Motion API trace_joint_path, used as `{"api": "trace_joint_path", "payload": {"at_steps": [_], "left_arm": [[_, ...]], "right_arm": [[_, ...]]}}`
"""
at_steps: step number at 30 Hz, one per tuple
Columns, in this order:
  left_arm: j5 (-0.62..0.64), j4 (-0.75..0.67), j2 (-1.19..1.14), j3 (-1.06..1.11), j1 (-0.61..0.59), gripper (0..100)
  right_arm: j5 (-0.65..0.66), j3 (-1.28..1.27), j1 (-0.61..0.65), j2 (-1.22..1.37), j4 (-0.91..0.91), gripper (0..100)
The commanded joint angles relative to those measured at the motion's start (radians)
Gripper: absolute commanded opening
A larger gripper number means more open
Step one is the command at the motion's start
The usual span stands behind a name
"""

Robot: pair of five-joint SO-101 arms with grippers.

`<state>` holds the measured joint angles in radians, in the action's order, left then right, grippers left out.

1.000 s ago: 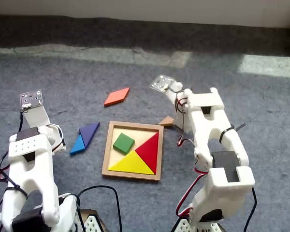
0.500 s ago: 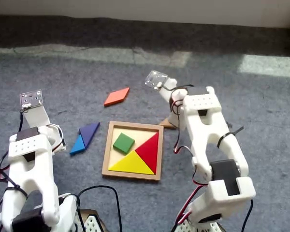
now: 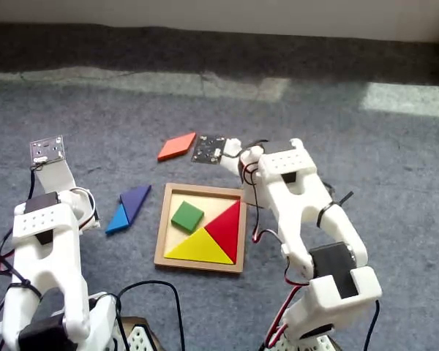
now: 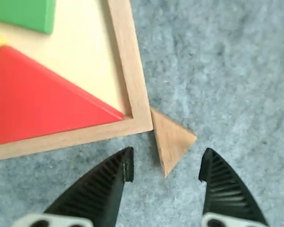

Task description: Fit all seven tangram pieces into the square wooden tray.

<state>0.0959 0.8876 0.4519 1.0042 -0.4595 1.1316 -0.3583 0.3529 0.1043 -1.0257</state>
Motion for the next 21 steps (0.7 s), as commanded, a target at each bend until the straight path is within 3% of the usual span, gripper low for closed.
{"api": "trace_joint_path", "payload": {"at_steps": [1, 11, 21], "left_arm": [[0.002, 0.003, 0.027, -0.001, -0.004, 10], [0.002, 0.003, 0.024, -0.001, -0.004, 10], [0.002, 0.003, 0.024, -0.001, -0.004, 10]], "right_arm": [[0.04, 0.002, 0.022, -0.051, 0.012, 22.4], [0.044, 0.071, 0.018, 0.165, 0.012, 21.7], [0.138, 0.136, -0.056, 0.251, 0.008, 8.7]]}}
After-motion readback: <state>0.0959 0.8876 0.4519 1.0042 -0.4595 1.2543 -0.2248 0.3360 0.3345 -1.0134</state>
